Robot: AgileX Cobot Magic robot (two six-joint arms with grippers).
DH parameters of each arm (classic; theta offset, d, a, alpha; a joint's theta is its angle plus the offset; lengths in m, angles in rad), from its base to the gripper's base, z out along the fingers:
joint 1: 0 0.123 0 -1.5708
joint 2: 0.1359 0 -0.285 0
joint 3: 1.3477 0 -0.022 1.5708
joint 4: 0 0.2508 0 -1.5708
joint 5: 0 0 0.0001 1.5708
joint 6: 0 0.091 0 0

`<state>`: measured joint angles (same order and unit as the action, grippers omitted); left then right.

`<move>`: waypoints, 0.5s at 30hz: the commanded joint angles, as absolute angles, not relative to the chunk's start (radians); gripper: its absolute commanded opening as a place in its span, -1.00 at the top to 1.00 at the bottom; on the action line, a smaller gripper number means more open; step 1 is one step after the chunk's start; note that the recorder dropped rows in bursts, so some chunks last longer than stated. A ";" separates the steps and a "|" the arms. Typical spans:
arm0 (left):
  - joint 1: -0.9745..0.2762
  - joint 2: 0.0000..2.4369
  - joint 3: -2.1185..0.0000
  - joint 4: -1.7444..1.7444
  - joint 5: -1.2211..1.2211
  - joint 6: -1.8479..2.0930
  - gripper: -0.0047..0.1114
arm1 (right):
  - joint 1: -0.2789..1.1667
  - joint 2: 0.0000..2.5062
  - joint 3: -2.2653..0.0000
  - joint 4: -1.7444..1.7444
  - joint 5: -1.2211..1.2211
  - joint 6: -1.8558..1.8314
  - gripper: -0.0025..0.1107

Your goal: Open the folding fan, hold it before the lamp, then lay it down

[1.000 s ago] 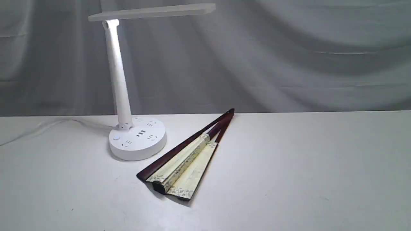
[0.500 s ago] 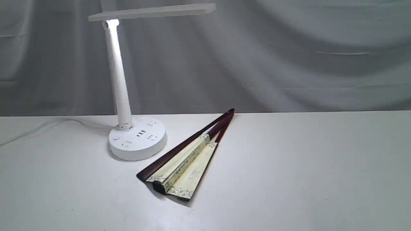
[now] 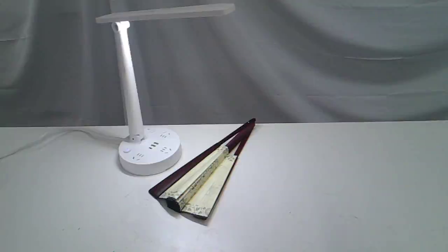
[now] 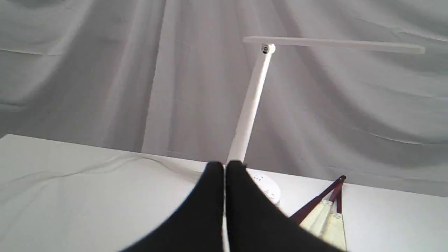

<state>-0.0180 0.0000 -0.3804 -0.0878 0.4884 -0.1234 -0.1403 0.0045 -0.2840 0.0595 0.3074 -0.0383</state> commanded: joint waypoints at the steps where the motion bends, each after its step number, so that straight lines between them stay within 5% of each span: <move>1: -0.016 0.000 -0.430 -0.095 0.547 -0.135 0.92 | -0.136 0.000 -0.318 0.064 0.372 -0.023 0.96; 15: -0.016 0.129 -0.506 -0.118 0.619 -0.118 0.92 | -0.136 0.353 -0.452 0.075 0.421 -0.021 0.96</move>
<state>-0.0180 0.1023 -0.5042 -0.1039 0.6169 -0.1214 -0.1403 0.3105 -0.4381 0.0634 0.4265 -0.0234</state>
